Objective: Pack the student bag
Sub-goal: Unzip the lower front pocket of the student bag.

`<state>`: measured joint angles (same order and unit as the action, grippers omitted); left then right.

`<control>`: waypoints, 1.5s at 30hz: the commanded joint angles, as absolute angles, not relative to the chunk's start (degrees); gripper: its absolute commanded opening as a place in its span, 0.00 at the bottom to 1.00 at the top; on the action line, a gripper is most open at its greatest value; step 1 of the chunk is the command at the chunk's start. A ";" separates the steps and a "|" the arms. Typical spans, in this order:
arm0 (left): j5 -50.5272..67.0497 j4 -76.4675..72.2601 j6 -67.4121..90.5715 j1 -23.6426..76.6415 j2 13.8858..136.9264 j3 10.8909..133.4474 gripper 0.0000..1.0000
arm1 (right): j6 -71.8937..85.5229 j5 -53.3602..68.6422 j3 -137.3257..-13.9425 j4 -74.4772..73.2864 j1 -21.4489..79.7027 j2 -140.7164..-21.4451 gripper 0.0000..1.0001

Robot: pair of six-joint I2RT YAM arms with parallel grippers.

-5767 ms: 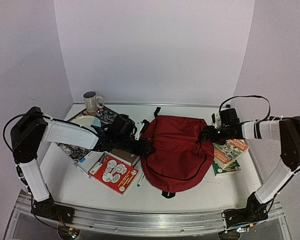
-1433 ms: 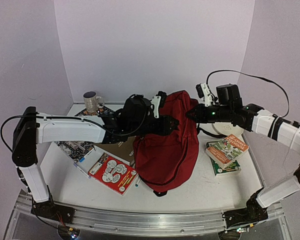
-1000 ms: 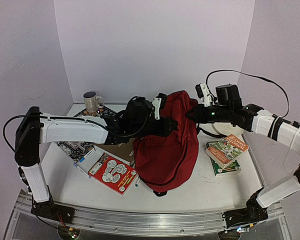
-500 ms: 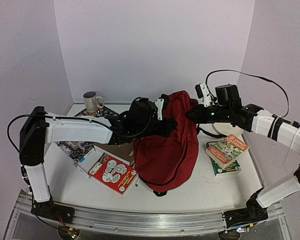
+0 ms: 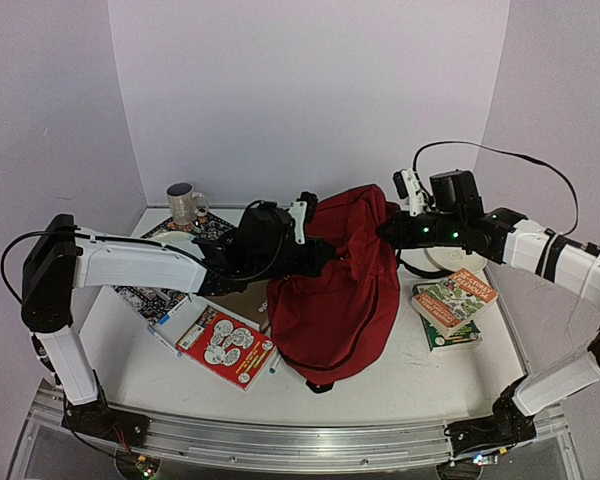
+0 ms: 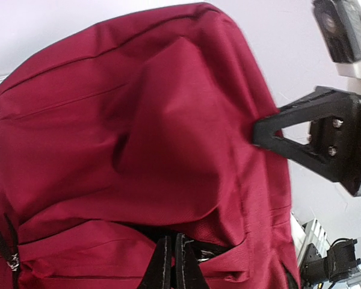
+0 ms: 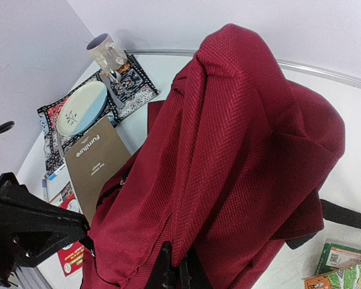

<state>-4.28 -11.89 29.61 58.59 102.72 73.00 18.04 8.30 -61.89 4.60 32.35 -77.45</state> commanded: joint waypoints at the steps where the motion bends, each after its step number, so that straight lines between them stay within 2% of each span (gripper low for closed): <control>1: 0.67 -14.12 31.27 57.56 101.41 72.63 0.01 | 17.55 10.80 -64.88 6.50 32.04 -77.06 0.00; 7: 2.99 -15.71 31.64 57.48 103.00 73.77 0.00 | 17.58 11.95 -64.86 6.68 32.00 -77.41 0.00; 12: -1.55 -15.65 31.25 56.11 102.70 71.05 0.00 | 16.56 7.19 -63.20 6.68 31.48 -75.55 0.00; 17: -3.84 -15.66 32.58 51.52 102.89 65.78 0.00 | 17.37 8.85 -61.14 6.70 26.31 -74.64 0.00; 25: -6.14 -15.36 30.16 49.05 105.45 62.92 0.00 | 18.34 9.89 -61.69 6.58 21.59 -79.13 0.00; 29: -3.41 -15.11 30.70 48.53 105.93 63.71 0.00 | 18.78 10.39 -62.60 5.43 21.53 -81.10 0.00; 32: 2.40 -15.12 32.55 48.65 107.01 65.65 0.00 | 19.26 13.44 -62.47 4.71 21.89 -81.68 0.10; 37: 7.72 -15.21 34.90 49.43 109.63 70.03 0.00 | 19.89 11.26 -61.95 3.44 26.34 -80.95 0.43; 40: 8.88 -15.29 35.72 49.88 110.49 71.82 0.00 | 20.20 10.13 -61.70 2.62 29.36 -80.71 0.59; 45: 9.16 -15.29 36.02 50.01 111.08 73.31 0.00 | 20.21 7.61 -61.38 0.69 32.98 -82.05 0.72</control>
<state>7.33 -14.45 34.92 49.61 110.31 69.79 19.98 8.62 -60.23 2.65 30.15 -82.08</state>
